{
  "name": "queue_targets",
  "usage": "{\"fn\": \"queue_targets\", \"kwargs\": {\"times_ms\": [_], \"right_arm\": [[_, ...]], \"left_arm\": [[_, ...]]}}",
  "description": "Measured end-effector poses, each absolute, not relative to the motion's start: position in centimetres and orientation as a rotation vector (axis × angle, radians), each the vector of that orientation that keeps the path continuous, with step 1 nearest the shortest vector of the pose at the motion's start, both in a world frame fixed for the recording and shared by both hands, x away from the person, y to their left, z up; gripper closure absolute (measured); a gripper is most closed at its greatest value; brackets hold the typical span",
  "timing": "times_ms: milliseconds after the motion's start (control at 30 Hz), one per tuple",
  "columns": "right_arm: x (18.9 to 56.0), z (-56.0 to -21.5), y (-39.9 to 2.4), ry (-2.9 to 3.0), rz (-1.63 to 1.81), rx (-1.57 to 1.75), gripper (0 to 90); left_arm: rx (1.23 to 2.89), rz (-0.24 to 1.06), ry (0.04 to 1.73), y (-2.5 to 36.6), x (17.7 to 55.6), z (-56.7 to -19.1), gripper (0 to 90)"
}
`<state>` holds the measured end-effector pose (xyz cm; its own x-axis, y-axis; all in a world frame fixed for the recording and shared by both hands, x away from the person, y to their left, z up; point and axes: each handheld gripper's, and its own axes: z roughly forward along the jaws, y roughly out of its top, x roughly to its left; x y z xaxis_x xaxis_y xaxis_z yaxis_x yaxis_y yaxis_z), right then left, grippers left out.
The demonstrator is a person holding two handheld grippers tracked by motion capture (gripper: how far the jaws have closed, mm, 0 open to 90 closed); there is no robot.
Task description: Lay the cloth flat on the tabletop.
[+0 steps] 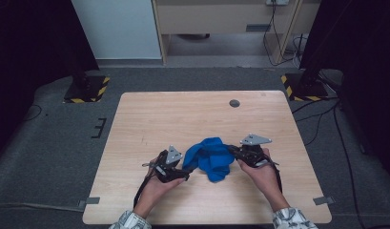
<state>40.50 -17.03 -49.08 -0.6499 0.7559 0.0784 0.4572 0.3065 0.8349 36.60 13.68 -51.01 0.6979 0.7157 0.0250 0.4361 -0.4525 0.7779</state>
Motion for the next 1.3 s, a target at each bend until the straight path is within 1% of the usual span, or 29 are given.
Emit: {"fn": "queue_targets", "kwargs": {"times_ms": [167,233,367,500,567,667,767,833,967,1033,1100,1300], "right_arm": [[40.7,-49.1,-18.1,2.228,1.266,1.123,85.3],[40.8,-49.2,-18.5,2.224,1.267,1.14,85.4],[40.8,-49.3,-18.9,2.213,1.273,1.146,85.4],[40.7,-49.3,-19.2,2.213,1.266,1.142,85.4],[40.6,-49.4,-19.6,2.215,1.261,1.154,85.4],[40.6,-49.6,-19.7,2.211,1.267,1.159,85.3],[40.6,-49.7,-19.8,2.21,1.267,1.162,85.2],[40.6,-49.7,-19.7,2.209,1.271,1.158,85.2],[40.6,-49.8,-19.5,2.22,1.266,1.157,85.0],[40.6,-49.8,-19.4,2.222,1.263,1.152,84.8],[40.5,-49.9,-19.3,2.227,1.257,1.153,84.7],[40.6,-50.7,-19.1,2.247,1.227,1.16,82.8]], "left_arm": [[2.133,0.448,0.898,13.9,36.9,-51.2,27.8],[2.147,0.442,0.891,13.9,36.9,-51.3,35.1],[2.188,0.441,0.892,13.8,36.9,-51.6,40.9],[2.196,0.443,0.899,14.0,36.9,-51.7,44.0],[2.201,0.432,0.904,13.9,37.2,-52.0,48.2],[2.2,0.452,0.919,13.8,37.8,-52.2,53.0],[2.168,0.417,0.943,13.9,38.6,-52.4,59.5],[2.187,0.428,0.925,13.8,38.9,-52.4,63.9],[2.163,0.422,0.922,14.0,39.5,-52.3,80.0],[2.15,0.42,0.927,14.1,39.6,-52.1,85.4],[2.104,0.413,0.939,14.8,39.5,-51.3,87.0],[2.076,0.414,1.001,16.6,39.6,-50.7,87.5]]}}
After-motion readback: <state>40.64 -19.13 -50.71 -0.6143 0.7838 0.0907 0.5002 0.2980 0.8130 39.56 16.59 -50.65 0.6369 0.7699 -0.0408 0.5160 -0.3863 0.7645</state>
